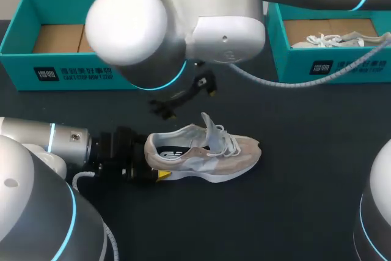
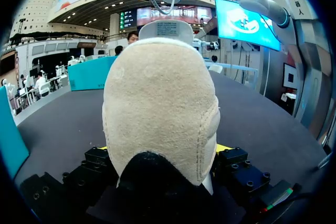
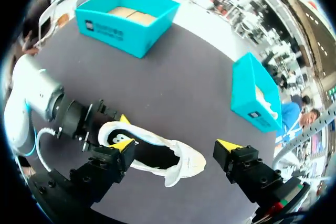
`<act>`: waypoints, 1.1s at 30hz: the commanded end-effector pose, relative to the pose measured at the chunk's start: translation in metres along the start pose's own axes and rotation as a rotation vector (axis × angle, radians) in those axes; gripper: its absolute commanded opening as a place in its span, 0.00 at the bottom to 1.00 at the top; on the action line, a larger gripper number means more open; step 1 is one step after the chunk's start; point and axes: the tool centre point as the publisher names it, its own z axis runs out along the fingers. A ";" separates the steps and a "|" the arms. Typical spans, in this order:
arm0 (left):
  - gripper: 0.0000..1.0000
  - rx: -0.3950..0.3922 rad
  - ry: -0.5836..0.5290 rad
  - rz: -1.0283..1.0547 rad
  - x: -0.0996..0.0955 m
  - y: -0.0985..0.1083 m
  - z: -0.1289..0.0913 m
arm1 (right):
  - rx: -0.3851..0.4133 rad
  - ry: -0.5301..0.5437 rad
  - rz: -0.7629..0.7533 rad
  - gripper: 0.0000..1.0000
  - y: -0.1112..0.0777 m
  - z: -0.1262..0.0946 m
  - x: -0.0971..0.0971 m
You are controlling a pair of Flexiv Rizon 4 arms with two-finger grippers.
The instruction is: Take the shoe out of the shoebox, open the shoe tongue, remove and reinsert the insole, then place the shoe into the shoebox
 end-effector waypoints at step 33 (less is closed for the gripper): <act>0.00 -0.004 -0.002 0.000 0.002 0.002 0.002 | 0.121 0.237 -0.444 0.00 -0.009 -0.008 0.039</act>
